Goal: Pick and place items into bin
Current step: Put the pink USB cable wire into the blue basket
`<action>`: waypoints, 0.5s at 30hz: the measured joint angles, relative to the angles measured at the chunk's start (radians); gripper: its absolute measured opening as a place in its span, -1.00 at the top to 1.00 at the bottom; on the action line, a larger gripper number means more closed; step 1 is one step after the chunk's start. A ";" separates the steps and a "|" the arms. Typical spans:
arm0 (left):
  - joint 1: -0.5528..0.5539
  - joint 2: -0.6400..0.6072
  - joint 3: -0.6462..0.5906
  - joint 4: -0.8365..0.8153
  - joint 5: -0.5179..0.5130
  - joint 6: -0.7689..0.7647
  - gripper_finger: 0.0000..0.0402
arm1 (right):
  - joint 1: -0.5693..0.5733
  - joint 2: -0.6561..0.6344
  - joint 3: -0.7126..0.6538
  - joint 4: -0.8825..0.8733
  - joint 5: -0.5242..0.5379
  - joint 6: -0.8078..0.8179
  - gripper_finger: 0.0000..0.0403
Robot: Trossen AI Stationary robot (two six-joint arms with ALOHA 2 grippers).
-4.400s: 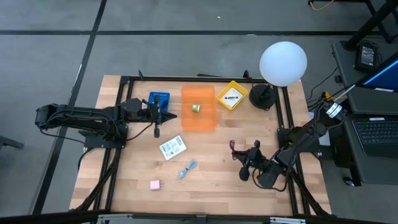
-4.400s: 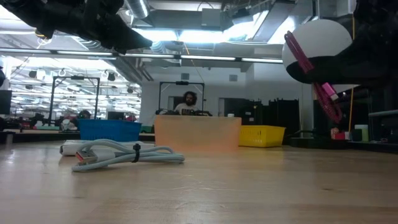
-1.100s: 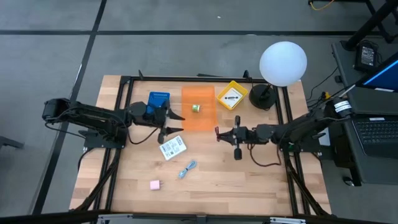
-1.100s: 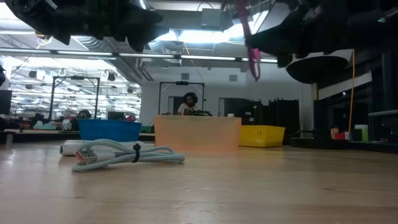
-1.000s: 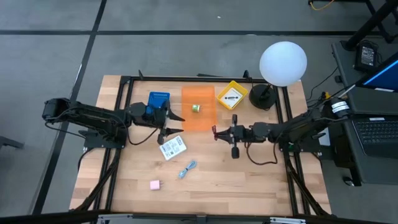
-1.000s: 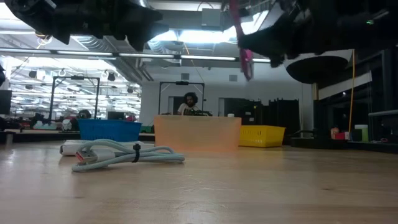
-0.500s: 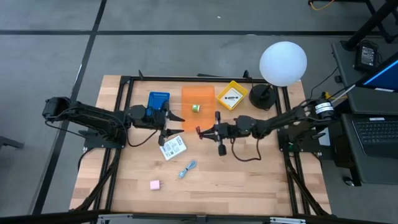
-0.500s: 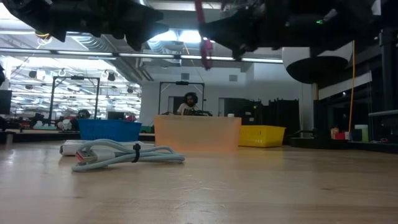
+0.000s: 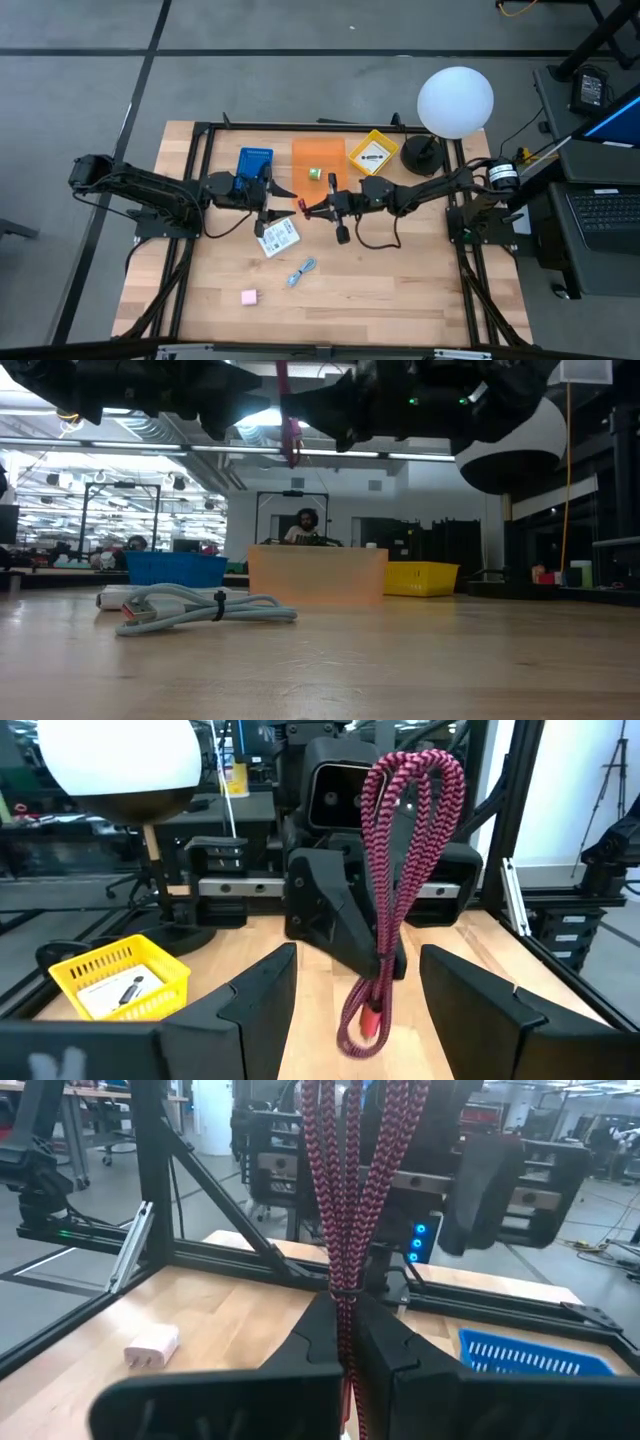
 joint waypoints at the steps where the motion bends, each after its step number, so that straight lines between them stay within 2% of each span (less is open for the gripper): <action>1: 0.000 0.000 0.000 0.000 -0.005 0.000 -0.03 | -0.004 0.005 0.010 -0.001 -0.011 0.000 1.00; 15: 0.004 0.000 0.000 0.008 -0.020 0.001 0.01 | -0.040 0.049 0.081 -0.016 -0.044 -0.033 1.00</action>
